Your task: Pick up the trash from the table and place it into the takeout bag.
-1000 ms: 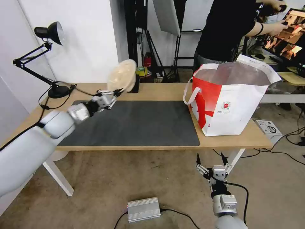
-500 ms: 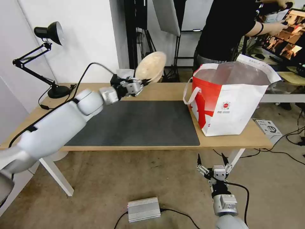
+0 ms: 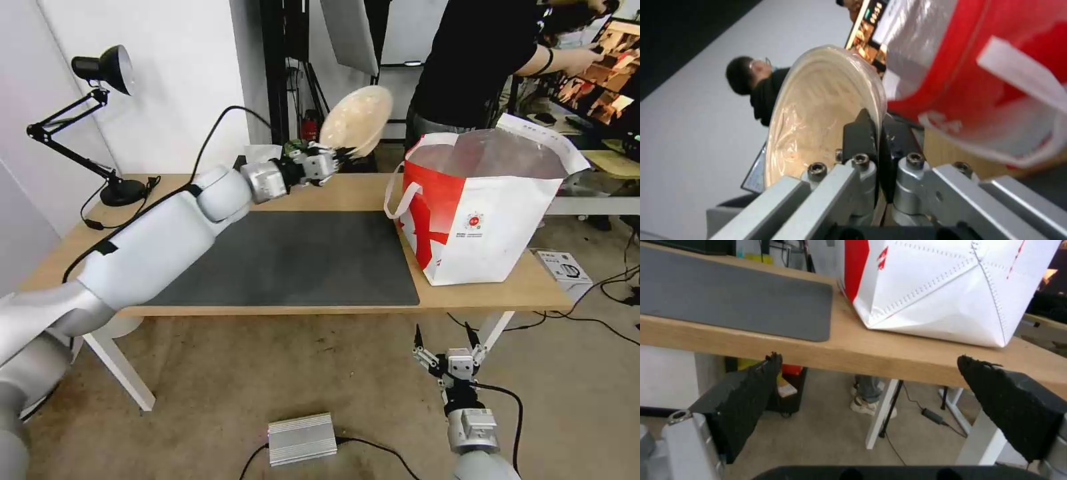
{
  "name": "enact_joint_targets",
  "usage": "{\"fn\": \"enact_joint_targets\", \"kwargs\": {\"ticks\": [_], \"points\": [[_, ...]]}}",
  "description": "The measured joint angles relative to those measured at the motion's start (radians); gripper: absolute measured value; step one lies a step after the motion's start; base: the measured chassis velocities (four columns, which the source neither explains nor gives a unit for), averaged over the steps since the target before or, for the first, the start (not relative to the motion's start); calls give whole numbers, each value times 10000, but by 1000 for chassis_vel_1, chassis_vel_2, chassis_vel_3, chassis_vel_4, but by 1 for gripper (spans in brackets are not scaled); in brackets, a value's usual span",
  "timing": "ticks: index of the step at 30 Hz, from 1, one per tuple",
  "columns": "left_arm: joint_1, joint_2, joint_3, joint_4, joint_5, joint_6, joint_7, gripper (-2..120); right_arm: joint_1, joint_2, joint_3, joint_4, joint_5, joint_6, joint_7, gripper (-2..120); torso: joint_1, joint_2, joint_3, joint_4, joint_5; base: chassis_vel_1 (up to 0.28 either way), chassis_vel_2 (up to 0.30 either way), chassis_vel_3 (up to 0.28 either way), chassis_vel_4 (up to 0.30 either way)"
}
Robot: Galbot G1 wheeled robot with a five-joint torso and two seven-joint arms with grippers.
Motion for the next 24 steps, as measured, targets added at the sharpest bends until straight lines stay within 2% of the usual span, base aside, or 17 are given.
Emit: {"fn": "enact_joint_targets", "kwargs": {"ticks": [9,19,24], "points": [[-176,-1080,-235,453,724,-10,68,0,-97,121,103,-71,-99,0,0,100,0,0,0,-1,-1,0,0,0,0],[-362,-1617,-259,766,1003,-42,143,0,-147,144,174,-85,-161,2,1,100,0,0,0,1,-1,0,0,0,0],[-479,-2042,-178,1193,1151,-221,147,0,-136,144,188,-85,-162,3,3,100,0,0,0,0,-1,0,0,0,0]]}}
